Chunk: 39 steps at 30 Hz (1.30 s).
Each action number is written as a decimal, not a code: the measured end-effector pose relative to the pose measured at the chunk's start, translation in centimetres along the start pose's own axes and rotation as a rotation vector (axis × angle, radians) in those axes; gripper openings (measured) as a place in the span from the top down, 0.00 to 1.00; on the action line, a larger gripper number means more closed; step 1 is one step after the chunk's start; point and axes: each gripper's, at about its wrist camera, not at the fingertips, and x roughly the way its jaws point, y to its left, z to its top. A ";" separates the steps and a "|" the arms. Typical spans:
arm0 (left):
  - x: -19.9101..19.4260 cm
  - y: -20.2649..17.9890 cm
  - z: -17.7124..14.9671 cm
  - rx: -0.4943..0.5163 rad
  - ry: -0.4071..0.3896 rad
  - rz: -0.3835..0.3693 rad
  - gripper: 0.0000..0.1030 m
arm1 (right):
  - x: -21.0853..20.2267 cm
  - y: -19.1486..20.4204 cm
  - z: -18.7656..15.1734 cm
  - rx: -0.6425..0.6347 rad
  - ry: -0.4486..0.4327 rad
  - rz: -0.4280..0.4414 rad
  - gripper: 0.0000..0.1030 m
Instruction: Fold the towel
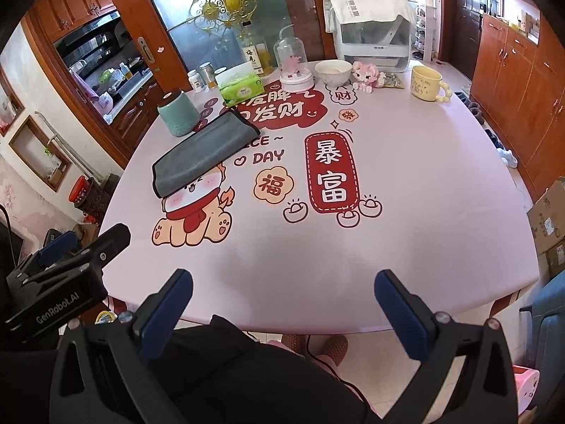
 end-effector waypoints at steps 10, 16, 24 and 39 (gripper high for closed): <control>0.1 -0.1 0.0 -0.003 0.002 0.002 0.01 | 0.1 -0.1 0.1 0.000 0.001 0.001 0.00; 0.2 -0.1 0.0 -0.003 0.002 0.004 0.01 | 0.1 -0.1 0.1 -0.001 0.002 0.000 0.00; 0.3 -0.5 0.1 0.006 0.005 -0.002 0.01 | 0.3 -0.2 0.2 0.003 0.005 -0.004 0.00; 0.4 -1.2 0.7 0.013 0.002 -0.005 0.01 | 0.9 -0.6 0.2 0.000 0.012 0.002 0.00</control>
